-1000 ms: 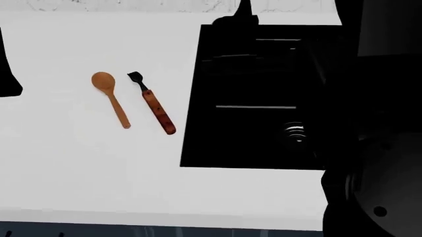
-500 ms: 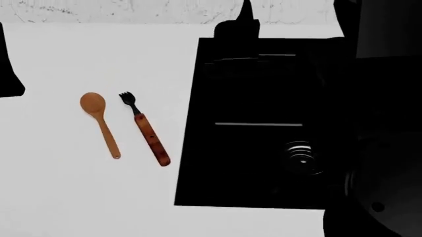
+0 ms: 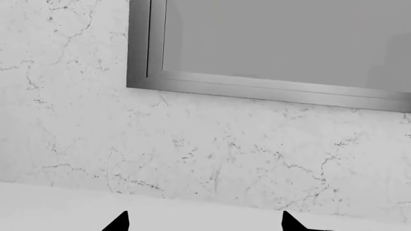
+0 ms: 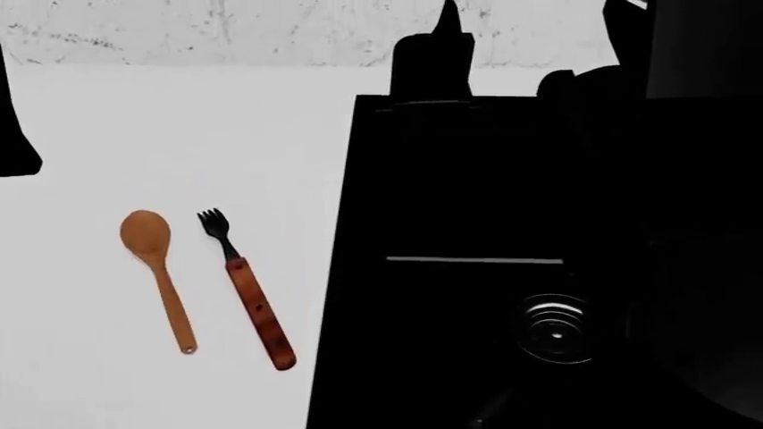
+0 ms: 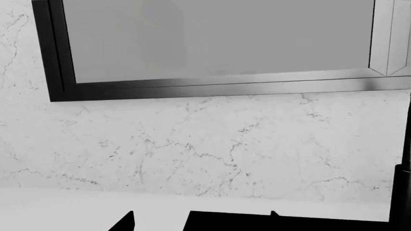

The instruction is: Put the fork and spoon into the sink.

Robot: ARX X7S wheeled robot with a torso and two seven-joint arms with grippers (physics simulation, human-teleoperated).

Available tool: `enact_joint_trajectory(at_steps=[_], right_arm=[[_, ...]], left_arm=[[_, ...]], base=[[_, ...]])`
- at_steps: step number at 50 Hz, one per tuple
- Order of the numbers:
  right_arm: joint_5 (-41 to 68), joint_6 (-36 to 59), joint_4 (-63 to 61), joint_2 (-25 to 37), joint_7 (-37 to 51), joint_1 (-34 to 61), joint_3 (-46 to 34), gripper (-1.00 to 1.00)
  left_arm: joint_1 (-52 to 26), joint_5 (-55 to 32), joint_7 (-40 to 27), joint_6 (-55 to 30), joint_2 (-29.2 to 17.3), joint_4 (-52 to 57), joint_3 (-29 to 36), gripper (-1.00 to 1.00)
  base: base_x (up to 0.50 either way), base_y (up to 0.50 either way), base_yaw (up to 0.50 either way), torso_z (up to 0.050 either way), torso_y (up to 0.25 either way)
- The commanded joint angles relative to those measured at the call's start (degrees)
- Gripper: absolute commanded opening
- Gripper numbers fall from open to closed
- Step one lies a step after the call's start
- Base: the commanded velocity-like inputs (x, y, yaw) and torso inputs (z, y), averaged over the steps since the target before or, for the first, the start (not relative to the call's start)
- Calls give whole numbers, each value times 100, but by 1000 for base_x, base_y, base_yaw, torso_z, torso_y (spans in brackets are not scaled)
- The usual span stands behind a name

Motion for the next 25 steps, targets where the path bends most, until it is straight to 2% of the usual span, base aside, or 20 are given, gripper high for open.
enact_joint_trajectory(at_steps=[1, 3, 5, 25], right_arm=[[-14, -19, 4, -7, -13, -23, -39, 100], [-27, -27, 10, -3, -23, -31, -37, 100], [-47, -38, 5, 1, -45, -55, -36, 100], [35, -60, -9, 2, 12, -62, -90, 100]], left_arm=[[125, 115, 95, 119, -31, -18, 3, 100], [-58, -13, 5, 12, -30, -88, 4, 100], [126, 136, 102, 133, -27, -38, 22, 100], [197, 137, 127, 190, -86, -40, 4, 100]], base=[[223, 0, 0, 0, 0], [221, 0, 0, 0, 5], [219, 0, 0, 0, 0], [219, 0, 0, 0, 1]])
